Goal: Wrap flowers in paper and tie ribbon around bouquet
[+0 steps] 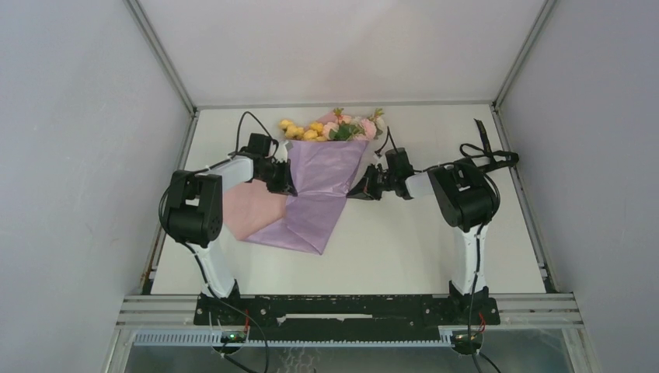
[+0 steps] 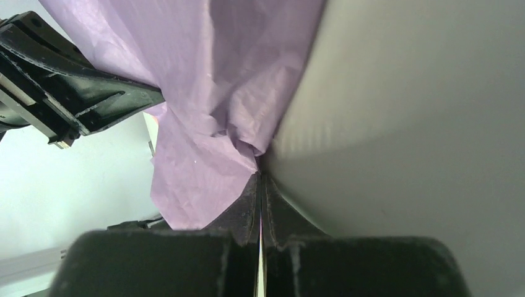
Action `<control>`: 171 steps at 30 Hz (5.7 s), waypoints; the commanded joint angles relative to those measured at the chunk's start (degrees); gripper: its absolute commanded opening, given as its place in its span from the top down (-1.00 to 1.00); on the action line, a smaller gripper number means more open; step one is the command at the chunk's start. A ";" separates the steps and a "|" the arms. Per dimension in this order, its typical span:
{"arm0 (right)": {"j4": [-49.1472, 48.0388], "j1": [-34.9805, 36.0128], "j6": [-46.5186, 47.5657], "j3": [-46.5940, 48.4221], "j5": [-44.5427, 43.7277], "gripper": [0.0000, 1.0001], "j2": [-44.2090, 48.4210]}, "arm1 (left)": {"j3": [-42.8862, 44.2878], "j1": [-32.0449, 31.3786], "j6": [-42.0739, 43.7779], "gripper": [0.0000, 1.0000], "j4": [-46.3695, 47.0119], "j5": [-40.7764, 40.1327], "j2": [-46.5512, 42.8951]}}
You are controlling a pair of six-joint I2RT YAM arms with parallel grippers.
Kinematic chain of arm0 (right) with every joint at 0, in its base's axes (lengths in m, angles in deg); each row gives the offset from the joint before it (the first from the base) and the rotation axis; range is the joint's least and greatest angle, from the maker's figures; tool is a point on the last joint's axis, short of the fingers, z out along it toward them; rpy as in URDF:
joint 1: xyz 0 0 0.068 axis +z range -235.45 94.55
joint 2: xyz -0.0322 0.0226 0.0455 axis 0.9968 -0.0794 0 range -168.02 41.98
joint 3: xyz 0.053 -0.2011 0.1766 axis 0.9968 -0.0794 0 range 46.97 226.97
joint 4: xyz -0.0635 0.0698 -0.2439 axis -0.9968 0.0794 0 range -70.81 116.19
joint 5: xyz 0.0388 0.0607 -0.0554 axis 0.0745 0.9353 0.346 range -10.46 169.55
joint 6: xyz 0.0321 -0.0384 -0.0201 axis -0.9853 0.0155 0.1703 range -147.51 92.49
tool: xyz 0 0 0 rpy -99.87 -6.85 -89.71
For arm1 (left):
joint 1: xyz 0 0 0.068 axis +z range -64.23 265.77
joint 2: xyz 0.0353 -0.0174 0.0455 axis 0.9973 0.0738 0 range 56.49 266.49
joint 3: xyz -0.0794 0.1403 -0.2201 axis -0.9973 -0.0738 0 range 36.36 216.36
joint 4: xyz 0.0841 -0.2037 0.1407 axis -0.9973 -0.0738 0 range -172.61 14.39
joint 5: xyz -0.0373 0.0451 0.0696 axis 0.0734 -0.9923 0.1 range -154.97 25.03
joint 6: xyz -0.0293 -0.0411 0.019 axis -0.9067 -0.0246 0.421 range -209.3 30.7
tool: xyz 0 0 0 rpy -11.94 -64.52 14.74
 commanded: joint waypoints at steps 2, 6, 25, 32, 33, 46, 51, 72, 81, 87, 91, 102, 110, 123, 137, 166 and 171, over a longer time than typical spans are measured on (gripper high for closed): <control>0.60 -2.81 1.84 -4.48 -1.39 1.00 4.39 | -1.61 0.20 -0.25 1.00 1.20 -1.67 -1.10; 0.86 -4.42 2.35 -6.87 -0.63 1.00 6.39 | -2.69 0.20 0.16 1.00 1.68 -0.78 -1.66; -5.08 -1.62 1.42 12.99 -3.37 0.85 -4.04 | -2.25 -0.28 2.59 1.00 0.16 1.27 -0.88; 8.63 -5.90 4.91 33.20 -10.66 0.92 -14.14 | -1.85 -0.59 2.61 1.00 -0.47 -0.31 -0.24; 9.43 -6.61 4.50 34.72 -11.97 0.93 -15.06 | -1.93 -0.59 2.67 1.00 -0.48 -0.41 -0.22; 9.66 -6.91 9.27 27.93 -9.44 0.92 -3.19 | -1.90 -0.59 2.29 1.00 -0.52 -0.47 0.15; 5.55 0.03 9.54 14.36 -4.68 0.92 3.68 | -1.64 -0.64 1.80 1.00 -0.38 0.03 0.98; 23.92 0.22 20.85 8.20 -15.51 1.00 14.27 | -1.75 -0.64 1.64 1.00 -0.02 0.34 -0.17; 11.72 18.20 11.02 8.28 -1.08 1.00 4.45 | -0.01 -0.60 1.81 1.00 -0.98 0.38 0.07; 18.12 22.64 12.04 8.46 6.94 1.00 -1.98 | 3.50 0.09 2.08 1.00 -1.81 0.03 1.04; 25.60 22.11 13.97 8.38 1.28 1.00 -1.80 | 6.86 0.89 2.88 0.82 -4.25 0.75 1.21; 24.30 21.63 11.95 8.46 -4.65 1.00 -1.77 | 4.36 24.11 5.86 -0.80 -18.83 -8.31 -12.86; 22.63 21.86 14.03 8.50 -2.96 1.00 -1.93 | 2.72 38.07 3.08 -1.00 -20.31 -10.62 -3.84; 21.90 21.71 14.02 8.47 -4.16 1.00 -0.44 | 5.87 27.26 3.44 -0.55 -24.95 16.14 5.74; 22.35 21.00 14.23 8.43 -5.47 1.00 -0.98 | 6.69 17.73 12.83 1.00 -29.54 18.80 -12.01; 4.89 20.95 4.20 -3.45 -8.80 1.00 13.50 | 26.72 -11.53 -11.87 1.00 -7.85 4.19 16.03; 10.68 15.52 5.94 -5.52 -10.39 0.67 21.46 | 24.40 -11.58 -9.60 1.00 -7.86 0.43 15.96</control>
